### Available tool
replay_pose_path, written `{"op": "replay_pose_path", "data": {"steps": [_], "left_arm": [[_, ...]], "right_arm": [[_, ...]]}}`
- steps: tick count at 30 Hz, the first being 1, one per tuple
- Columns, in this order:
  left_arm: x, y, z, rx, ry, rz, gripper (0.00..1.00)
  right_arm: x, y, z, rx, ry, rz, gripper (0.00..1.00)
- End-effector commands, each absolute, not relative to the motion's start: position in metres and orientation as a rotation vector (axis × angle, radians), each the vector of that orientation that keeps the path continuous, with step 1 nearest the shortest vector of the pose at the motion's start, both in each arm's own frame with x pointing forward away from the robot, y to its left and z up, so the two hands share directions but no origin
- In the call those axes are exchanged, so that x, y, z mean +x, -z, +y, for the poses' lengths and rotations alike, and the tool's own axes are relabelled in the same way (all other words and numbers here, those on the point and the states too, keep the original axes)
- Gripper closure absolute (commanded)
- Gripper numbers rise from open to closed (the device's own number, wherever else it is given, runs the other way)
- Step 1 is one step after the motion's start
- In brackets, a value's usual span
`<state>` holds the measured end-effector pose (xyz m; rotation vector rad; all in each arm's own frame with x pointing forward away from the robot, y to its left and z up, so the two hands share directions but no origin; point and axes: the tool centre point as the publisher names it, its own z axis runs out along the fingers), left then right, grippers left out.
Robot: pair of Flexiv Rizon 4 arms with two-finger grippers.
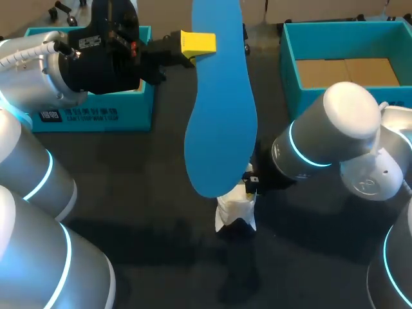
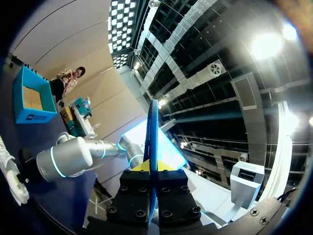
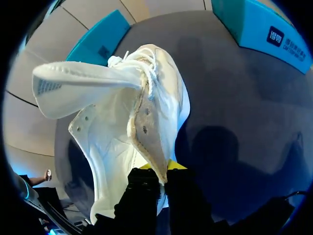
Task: Take the shoe out of the shoebox, open the shoe tongue, remove and reinsert the insole, then place the shoe into the shoebox
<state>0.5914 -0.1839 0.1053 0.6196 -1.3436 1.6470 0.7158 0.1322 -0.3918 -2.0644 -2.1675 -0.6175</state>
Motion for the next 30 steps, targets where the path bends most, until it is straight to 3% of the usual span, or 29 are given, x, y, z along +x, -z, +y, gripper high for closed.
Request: {"op": "replay_pose_path", "data": {"steps": [1,2,3,15,30], "left_arm": [[0.585,-0.109,-0.189,0.631,-1.657,-1.336,1.0],[0.585,-0.109,-0.189,0.631,-1.657,-1.336,1.0],[0.585,-0.109,-0.189,0.631,-1.657,-1.336,1.0],[0.585,-0.109,-0.189,0.631,-1.657,-1.336,1.0],[0.585,-0.109,-0.189,0.631,-1.657,-1.336,1.0]], "right_arm": [[0.713,0.4,0.133,-2.073,0.635,-2.151,1.0],[0.712,0.398,0.133,-2.074,0.641,-2.139,0.54],[0.711,0.395,0.133,-2.085,0.63,-2.122,0.0],[0.7,0.327,0.126,-2.006,0.741,-1.911,0.0],[0.7,0.323,0.126,-1.986,0.786,-1.909,0.0]]}}
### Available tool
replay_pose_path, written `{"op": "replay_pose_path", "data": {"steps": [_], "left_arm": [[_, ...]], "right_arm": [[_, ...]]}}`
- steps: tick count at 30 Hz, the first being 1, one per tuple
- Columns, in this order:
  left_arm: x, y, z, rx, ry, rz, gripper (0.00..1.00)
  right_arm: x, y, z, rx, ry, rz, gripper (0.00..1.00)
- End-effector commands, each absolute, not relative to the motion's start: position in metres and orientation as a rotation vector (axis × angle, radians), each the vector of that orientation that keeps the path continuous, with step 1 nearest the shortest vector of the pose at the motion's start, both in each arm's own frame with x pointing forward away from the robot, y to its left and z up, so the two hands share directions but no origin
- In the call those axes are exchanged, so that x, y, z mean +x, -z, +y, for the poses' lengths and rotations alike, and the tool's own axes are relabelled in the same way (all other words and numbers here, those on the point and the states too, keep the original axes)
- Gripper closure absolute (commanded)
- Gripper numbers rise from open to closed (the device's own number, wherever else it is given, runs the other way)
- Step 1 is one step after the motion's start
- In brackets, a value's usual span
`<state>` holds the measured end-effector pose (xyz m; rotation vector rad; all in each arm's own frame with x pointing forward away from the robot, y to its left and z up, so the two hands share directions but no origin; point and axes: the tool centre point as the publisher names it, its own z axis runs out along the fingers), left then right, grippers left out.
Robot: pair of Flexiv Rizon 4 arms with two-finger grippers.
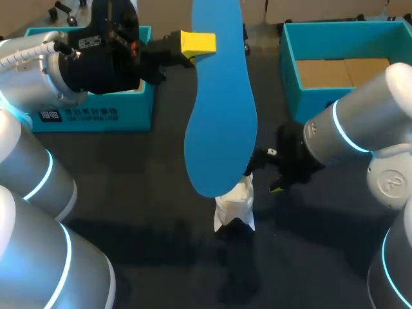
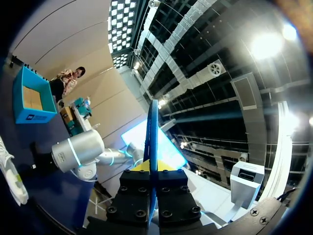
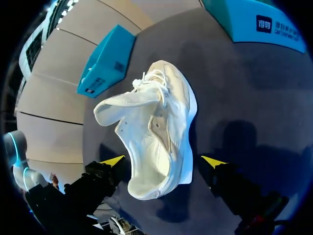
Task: Take the shoe out of the shoebox, open the shoe tongue, remove and reinsert the insole, then place the shoe into the shoebox
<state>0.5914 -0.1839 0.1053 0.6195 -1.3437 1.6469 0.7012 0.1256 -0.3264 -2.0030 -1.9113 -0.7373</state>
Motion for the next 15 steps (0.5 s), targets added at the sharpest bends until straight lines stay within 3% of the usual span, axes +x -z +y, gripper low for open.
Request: {"op": "replay_pose_path", "data": {"steps": [1,15], "left_arm": [[0.585,-0.109,-0.189,0.631,-1.657,-1.336,1.0],[0.585,-0.109,-0.189,0.631,-1.657,-1.336,1.0]], "right_arm": [[0.701,0.317,0.125,-1.967,0.819,-1.913,0.0],[0.705,0.263,0.111,-1.661,1.068,-1.941,0.0]]}}
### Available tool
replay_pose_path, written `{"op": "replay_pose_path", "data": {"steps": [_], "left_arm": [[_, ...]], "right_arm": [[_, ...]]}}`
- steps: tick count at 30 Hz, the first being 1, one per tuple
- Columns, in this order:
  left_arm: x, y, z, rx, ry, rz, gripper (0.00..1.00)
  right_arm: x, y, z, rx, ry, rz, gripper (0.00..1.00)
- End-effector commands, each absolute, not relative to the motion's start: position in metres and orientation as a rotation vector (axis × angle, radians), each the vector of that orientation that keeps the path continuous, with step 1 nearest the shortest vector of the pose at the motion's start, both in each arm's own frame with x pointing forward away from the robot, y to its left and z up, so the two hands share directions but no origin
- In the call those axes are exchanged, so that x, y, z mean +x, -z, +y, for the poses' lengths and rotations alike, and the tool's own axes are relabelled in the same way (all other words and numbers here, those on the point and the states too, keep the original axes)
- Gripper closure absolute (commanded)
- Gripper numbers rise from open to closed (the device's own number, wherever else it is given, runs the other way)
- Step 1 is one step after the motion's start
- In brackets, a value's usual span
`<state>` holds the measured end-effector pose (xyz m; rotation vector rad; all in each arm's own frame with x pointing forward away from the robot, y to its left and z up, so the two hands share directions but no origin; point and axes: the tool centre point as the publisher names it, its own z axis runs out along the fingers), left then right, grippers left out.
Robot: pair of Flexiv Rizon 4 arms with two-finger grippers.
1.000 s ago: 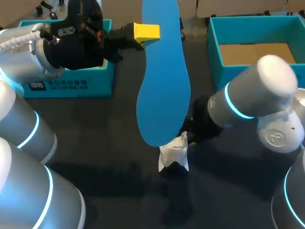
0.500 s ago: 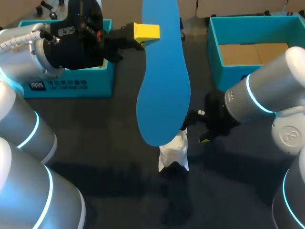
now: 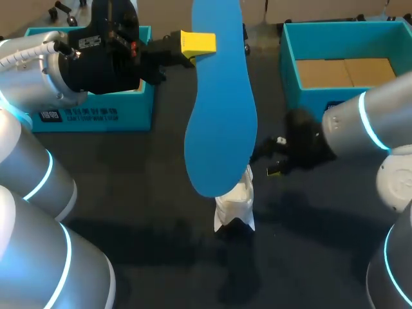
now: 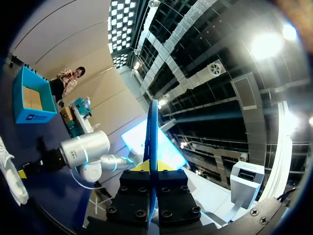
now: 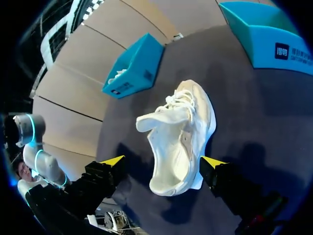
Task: Take the shoe out of the shoebox, open the shoe tongue, remove and reinsert the insole, then place the shoe into the shoebox
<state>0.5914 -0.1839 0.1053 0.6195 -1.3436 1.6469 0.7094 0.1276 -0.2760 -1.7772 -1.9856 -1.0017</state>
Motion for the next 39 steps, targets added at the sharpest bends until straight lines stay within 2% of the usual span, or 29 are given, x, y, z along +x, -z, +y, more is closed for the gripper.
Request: {"op": "replay_pose_path", "data": {"steps": [1,17,39], "left_arm": [[0.585,-0.109,-0.189,0.631,-1.657,-1.336,1.0],[0.585,-0.109,-0.189,0.631,-1.657,-1.336,1.0],[0.585,-0.109,-0.189,0.631,-1.657,-1.336,1.0]], "right_arm": [[0.706,0.26,0.111,-1.635,1.075,-1.932,0.0],[0.717,0.212,0.091,-1.476,1.33,-1.634,0.0],[0.741,0.159,0.073,-1.354,1.461,-1.461,0.0]]}}
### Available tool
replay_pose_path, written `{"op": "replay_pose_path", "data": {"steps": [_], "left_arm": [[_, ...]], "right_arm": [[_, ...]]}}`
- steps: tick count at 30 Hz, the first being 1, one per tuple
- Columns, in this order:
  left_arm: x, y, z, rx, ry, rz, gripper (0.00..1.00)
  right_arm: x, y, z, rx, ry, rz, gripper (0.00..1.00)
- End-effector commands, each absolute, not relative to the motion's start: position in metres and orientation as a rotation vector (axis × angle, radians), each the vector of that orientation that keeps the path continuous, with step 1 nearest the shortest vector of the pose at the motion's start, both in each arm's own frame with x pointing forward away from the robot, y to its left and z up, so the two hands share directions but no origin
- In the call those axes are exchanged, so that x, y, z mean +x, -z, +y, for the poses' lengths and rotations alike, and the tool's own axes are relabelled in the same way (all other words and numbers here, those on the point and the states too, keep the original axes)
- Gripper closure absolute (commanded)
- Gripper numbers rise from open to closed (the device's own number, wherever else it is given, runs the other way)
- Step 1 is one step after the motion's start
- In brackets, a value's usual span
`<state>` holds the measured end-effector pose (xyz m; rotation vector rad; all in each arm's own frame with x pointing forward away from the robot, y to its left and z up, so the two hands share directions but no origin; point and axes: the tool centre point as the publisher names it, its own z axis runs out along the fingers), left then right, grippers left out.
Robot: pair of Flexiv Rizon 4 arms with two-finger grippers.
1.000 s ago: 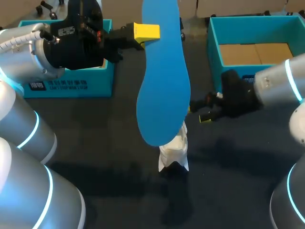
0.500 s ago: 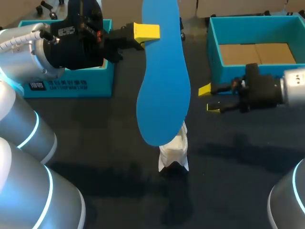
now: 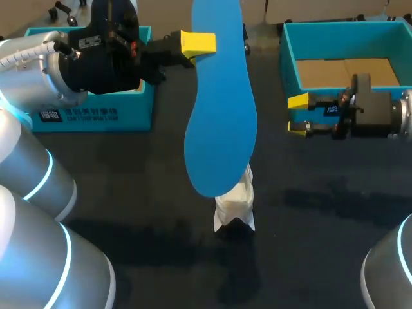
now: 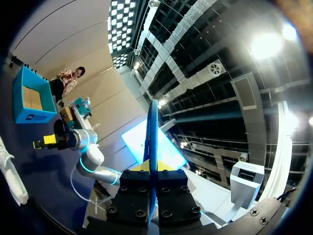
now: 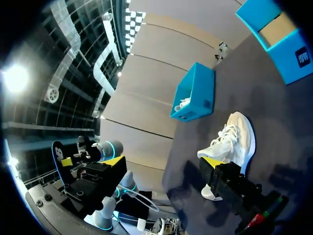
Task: Take the shoe out of the shoebox, open the shoe tongue, remove and reinsert the insole, then place the shoe into the shoebox
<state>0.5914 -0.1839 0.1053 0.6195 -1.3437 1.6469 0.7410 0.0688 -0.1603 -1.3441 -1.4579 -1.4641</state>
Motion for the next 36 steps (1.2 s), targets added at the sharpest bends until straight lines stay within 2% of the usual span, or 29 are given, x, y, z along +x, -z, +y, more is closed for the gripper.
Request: {"op": "replay_pose_path", "data": {"steps": [1,9,16,26,36], "left_arm": [[0.585,-0.109,-0.189,0.631,-1.657,-1.336,1.0],[0.585,-0.109,-0.189,0.631,-1.657,-1.336,1.0],[0.61,-0.097,-0.181,0.367,-1.873,-1.433,1.0],[0.638,-0.073,-0.168,-0.121,-2.129,-1.639,1.0],[0.657,-0.047,-0.157,-0.895,-2.416,-1.69,1.0]], "right_arm": [[0.741,0.159,0.073,-1.354,1.461,-1.461,0.0],[0.741,0.159,0.073,-1.354,1.461,-1.461,0.0],[0.741,0.159,0.073,-1.354,1.461,-1.461,0.0],[0.741,0.159,0.073,-1.354,1.461,-1.461,0.0],[0.741,0.159,0.073,-1.354,1.461,-1.461,0.0]]}}
